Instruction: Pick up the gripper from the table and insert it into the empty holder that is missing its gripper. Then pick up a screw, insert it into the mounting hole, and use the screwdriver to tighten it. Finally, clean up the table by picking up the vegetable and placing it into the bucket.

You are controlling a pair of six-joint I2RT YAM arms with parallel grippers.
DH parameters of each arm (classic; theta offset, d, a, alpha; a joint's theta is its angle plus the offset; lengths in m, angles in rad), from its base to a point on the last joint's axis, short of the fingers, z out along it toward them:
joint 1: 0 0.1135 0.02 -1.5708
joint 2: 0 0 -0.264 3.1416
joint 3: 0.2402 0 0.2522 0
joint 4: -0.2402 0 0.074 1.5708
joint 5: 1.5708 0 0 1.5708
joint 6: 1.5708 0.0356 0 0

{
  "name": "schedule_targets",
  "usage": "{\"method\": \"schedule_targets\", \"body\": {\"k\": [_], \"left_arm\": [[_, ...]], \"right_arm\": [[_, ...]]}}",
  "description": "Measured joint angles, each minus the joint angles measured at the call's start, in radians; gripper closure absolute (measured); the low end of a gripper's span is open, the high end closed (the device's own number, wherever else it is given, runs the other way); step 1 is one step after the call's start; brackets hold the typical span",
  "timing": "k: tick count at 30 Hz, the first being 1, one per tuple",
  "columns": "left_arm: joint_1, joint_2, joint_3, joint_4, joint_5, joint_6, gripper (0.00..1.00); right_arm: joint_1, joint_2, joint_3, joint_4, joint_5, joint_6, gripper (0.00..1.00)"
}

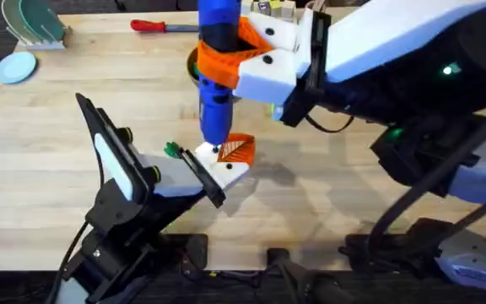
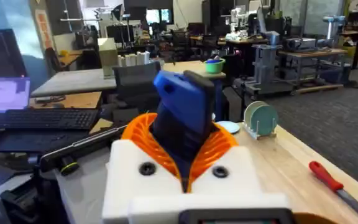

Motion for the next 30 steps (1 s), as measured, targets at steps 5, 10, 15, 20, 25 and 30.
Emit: {"method": "schedule_targets", "body": {"k": [5, 10, 15, 20, 25, 30], "left_arm": [[0.0, -0.001, 0.0, 0.0, 0.0, 0.0, 0.988], [0.0, -0.001, 0.0, 0.001, 0.0, 0.0, 0.988], [0.0, -0.001, 0.0, 0.001, 0.0, 0.0, 0.988], [0.0, -0.001, 0.0, 0.001, 0.0, 0.0, 0.988], [0.0, -0.001, 0.0, 0.001, 0.0, 0.0, 0.988], [0.0, -0.001, 0.0, 0.0, 0.0, 0.0, 0.988]], "right_arm": [[0.0, 0.0, -0.002, 0.039, -0.007, -0.016, 0.981], [-0.001, 0.0, -0.004, 0.12, -0.007, -0.018, 0.981], [-0.001, 0.0, -0.004, 0.123, -0.007, -0.005, 0.981], [0.002, 0.0, -0.004, 0.123, -0.031, 0.008, 0.981], [0.024, 0.0, 0.001, 0.086, -0.041, -0.004, 0.981], [0.034, 0.0, 0.019, -0.025, -0.049, -0.013, 0.981]]}}
